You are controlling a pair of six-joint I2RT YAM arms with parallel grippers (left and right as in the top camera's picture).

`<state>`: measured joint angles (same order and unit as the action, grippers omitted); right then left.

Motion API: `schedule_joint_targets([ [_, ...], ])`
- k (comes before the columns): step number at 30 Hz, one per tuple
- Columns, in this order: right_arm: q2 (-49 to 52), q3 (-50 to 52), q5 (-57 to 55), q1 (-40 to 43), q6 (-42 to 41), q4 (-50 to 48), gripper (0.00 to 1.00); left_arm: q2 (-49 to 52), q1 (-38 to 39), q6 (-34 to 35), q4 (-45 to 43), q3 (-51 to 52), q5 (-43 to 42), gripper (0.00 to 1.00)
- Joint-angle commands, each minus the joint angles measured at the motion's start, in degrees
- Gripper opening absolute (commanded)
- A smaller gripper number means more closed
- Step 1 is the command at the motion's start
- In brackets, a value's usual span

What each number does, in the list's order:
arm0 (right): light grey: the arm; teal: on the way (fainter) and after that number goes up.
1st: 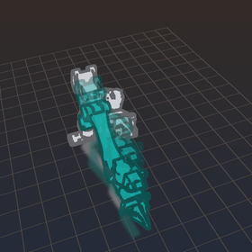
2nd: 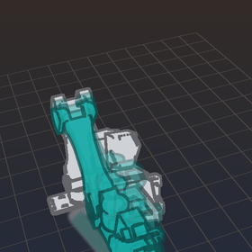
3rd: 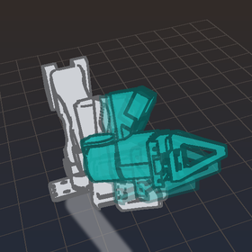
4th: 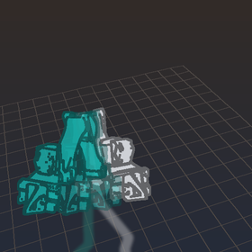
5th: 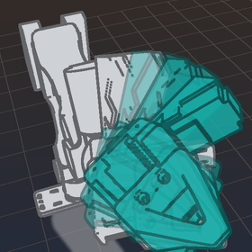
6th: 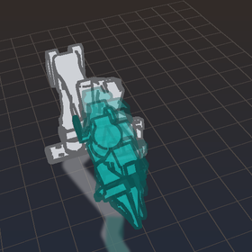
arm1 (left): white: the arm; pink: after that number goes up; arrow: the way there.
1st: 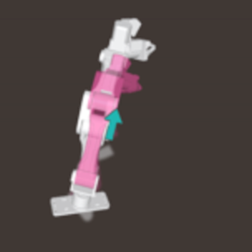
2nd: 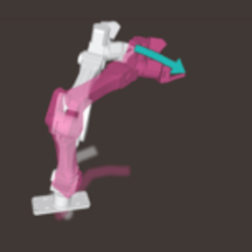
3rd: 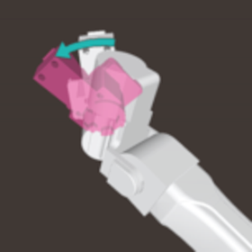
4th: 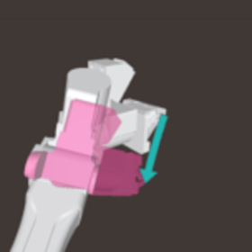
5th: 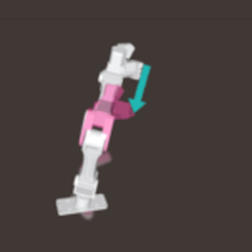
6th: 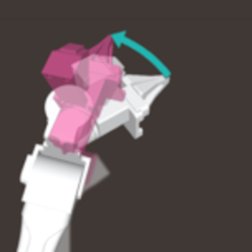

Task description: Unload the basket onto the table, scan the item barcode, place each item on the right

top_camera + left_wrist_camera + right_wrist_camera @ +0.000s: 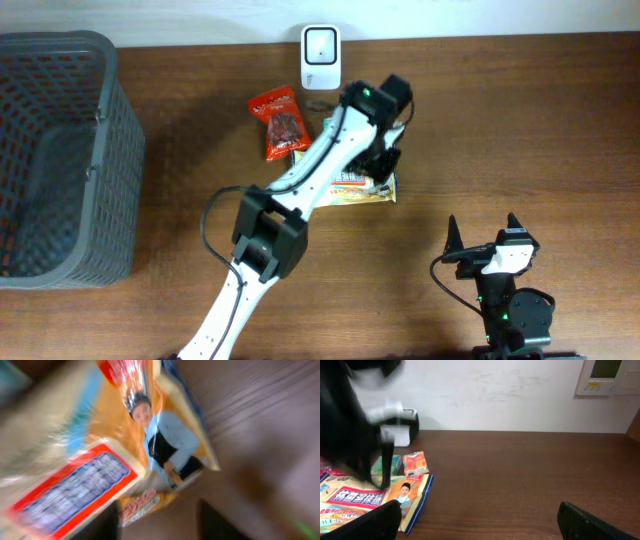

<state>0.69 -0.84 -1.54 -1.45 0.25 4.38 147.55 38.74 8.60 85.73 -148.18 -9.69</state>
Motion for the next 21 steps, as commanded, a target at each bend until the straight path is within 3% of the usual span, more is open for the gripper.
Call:
schedule_joint_targets([
  [1,-0.33,0.52,-0.63,0.35,0.39,0.13,0.98,-4.22,-2.56,-0.33,3.8,-12.07,-0.59,0.99],
  [3,-0.33,0.52,-0.63,0.35,0.39,0.13,0.98,-5.18,-4.13,-0.37,7.82,-18.25,-0.35,0.99],
  [8,-0.33,0.52,-0.63,0.35,0.39,0.13,0.98,-5.18,-6.27,-0.44,10.99,-19.78,7.19,0.99],
  [11,-0.33,0.52,-0.63,0.35,0.39,0.13,0.98,-5.18,-8.74,8.5,10.99,-19.78,12.13,0.99],
  [21,-0.33,0.52,-0.63,0.35,0.39,0.13,0.98,-5.16,-20.04,11.13,10.99,-19.76,14.05,0.99],
])
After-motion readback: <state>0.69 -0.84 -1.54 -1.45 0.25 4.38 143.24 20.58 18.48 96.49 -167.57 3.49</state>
